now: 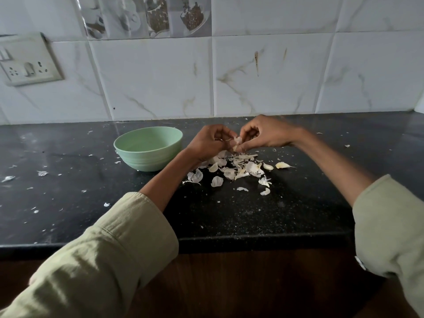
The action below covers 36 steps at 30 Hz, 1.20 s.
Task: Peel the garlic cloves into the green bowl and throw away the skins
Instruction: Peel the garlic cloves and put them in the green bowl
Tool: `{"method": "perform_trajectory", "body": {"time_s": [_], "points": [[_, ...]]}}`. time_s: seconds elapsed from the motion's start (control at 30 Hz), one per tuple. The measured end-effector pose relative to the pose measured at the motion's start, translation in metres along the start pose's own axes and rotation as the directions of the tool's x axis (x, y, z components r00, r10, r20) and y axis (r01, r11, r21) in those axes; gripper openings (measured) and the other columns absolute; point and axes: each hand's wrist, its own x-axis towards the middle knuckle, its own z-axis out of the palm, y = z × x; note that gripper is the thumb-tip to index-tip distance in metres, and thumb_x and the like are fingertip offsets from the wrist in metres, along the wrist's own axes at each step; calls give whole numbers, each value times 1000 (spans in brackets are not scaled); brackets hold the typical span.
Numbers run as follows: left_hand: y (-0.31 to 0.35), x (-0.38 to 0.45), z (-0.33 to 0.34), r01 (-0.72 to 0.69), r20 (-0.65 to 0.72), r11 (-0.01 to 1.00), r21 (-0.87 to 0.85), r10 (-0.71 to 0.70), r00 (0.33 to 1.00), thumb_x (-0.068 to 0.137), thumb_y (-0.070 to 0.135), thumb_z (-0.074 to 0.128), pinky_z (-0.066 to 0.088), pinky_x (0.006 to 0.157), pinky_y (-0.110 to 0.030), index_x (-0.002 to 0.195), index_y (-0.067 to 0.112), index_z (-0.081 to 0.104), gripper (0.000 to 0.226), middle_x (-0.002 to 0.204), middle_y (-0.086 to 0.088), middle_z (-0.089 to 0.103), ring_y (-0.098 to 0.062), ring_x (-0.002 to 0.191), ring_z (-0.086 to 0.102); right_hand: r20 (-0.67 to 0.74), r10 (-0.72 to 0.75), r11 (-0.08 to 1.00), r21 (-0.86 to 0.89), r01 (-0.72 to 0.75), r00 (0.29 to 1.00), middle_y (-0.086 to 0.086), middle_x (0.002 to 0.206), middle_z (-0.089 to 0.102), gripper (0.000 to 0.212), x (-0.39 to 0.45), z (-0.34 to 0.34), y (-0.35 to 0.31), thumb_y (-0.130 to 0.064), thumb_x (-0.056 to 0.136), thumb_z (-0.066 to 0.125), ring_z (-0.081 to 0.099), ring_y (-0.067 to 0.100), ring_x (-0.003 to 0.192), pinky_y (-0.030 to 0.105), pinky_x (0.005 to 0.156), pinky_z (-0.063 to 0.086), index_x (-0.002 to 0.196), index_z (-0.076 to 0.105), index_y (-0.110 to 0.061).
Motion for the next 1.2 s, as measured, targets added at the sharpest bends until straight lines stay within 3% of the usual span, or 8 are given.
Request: {"method": "perform_trajectory", "body": {"time_s": [0.2,0.3,0.4,0.6,0.8,0.9,1.07,1.2], "points": [[0,-1,-1,4,6,998,-60,-4,1000,90,-8,74,50,58,-15,108,-5,67,19,73,-4,77,-8,63,73,-20,33,997,72,-32,999,-14,55,62,24,-1,1,-1,-36,86,82,42,-1,48,13,48,28,88,78,-12],[1,0,-1,5,-7,996,-88,-6,1000,91,-4,74,52,61,-17,107,-3,68,17,79,-12,77,-10,64,72,-14,42,993,110,-40,999,-6,66,67,20,-4,-4,-2,-31,86,84,46,8,58,19,55,31,89,79,-13],[1,0,-1,22,-56,999,-48,-25,998,93,1,74,57,79,-26,106,2,71,13,90,-18,77,-16,78,74,2,56,986,160,-56,998,8,83,73,14,-9,-16,-2,-26,89,81,54,13,71,23,62,42,95,79,-14],[1,1,-3,63,-85,998,-16,-64,994,95,-9,57,55,71,-15,102,-9,74,18,96,-11,76,-7,76,72,230,107,983,122,-137,967,8,101,78,17,-22,-36,4,-18,92,76,66,14,86,31,81,54,109,79,-19],[0,2,-5,53,-158,997,59,-43,987,95,13,50,54,88,-31,79,19,80,35,93,0,80,-11,92,70,316,107,975,155,-162,943,11,105,78,21,-34,-50,-3,-16,98,70,62,13,83,22,75,52,117,78,-18],[1,2,-5,80,-191,992,98,-60,980,99,29,48,46,99,-33,93,20,81,35,115,6,76,-13,111,64,351,130,977,112,-179,927,13,99,77,15,-40,-55,-1,-21,92,76,61,12,83,25,75,47,106,80,-16],[-5,2,1,150,-50,974,168,-143,988,113,48,32,36,105,-31,126,12,72,55,144,-4,61,-19,129,55,522,206,970,1,-241,828,9,102,78,15,-46,-58,0,-20,88,80,67,9,88,24,78,47,102,81,-16],[-7,5,6,154,-27,976,151,-152,988,112,50,30,40,109,-35,125,12,73,58,145,-10,63,-23,133,57,540,268,962,-105,-252,798,9,109,75,22,-47,-56,1,-29,87,81,61,10,91,25,77,46,108,81,-24]]}}
